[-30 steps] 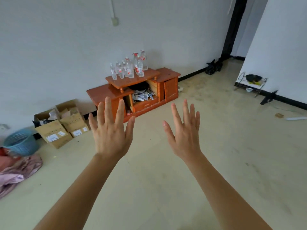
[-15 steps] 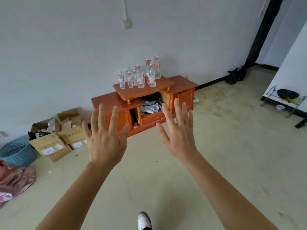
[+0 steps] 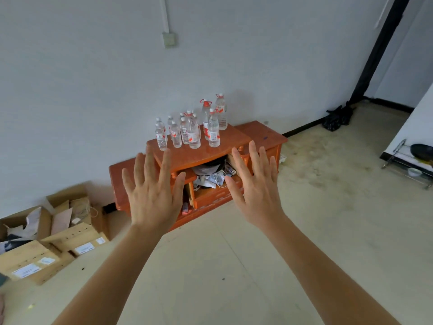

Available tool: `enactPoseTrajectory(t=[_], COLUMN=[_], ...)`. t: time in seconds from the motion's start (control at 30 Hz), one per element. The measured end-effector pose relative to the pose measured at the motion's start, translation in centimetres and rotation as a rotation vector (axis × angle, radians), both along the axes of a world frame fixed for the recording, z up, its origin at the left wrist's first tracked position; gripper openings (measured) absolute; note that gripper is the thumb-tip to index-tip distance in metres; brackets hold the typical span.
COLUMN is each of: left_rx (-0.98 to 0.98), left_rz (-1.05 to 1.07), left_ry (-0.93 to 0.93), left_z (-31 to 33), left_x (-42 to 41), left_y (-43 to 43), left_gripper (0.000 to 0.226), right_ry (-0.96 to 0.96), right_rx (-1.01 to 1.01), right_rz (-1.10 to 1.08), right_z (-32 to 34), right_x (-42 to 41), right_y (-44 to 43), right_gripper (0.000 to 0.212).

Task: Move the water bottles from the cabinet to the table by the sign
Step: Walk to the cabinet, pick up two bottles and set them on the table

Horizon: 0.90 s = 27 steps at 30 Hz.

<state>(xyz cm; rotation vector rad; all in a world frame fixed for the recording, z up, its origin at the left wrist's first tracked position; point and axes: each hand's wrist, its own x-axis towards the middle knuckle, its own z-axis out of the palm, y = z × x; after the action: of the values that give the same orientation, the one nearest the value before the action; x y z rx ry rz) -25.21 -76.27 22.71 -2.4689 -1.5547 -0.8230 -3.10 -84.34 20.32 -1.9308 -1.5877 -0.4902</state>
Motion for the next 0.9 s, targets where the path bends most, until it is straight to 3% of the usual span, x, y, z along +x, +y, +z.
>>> enactPoseTrajectory(t=[0.27,0.5,0.63,0.9], left_rx=[-0.047,-0.130,-0.164,-0.273], left_rz=[0.012,0.161,0.253,0.330], left_ry=[0.058,0.123,0.107,0.038], left_z=[-4.6,-4.8,-4.3,-9.3], left_x=[9.9,16.3,16.3,13.6], left_y=[18.0,35.8,43.7,58.4], left_gripper=[0.065,0.070,0.074,0.077], right_ry=[0.036,0.204,0.251,0.240], right_rx=[-0.018,-0.165,-0.181,-0.257], right_rz=[0.036,0.170,0.276,0.440], right_z=[-4.3,-4.8,-4.5,-7.5], right_x=[10.6,18.2,19.8,17.1], right_y=[18.2,37.6,47.6,64.5], right_gripper=[0.064,0.072,0.081,0.086])
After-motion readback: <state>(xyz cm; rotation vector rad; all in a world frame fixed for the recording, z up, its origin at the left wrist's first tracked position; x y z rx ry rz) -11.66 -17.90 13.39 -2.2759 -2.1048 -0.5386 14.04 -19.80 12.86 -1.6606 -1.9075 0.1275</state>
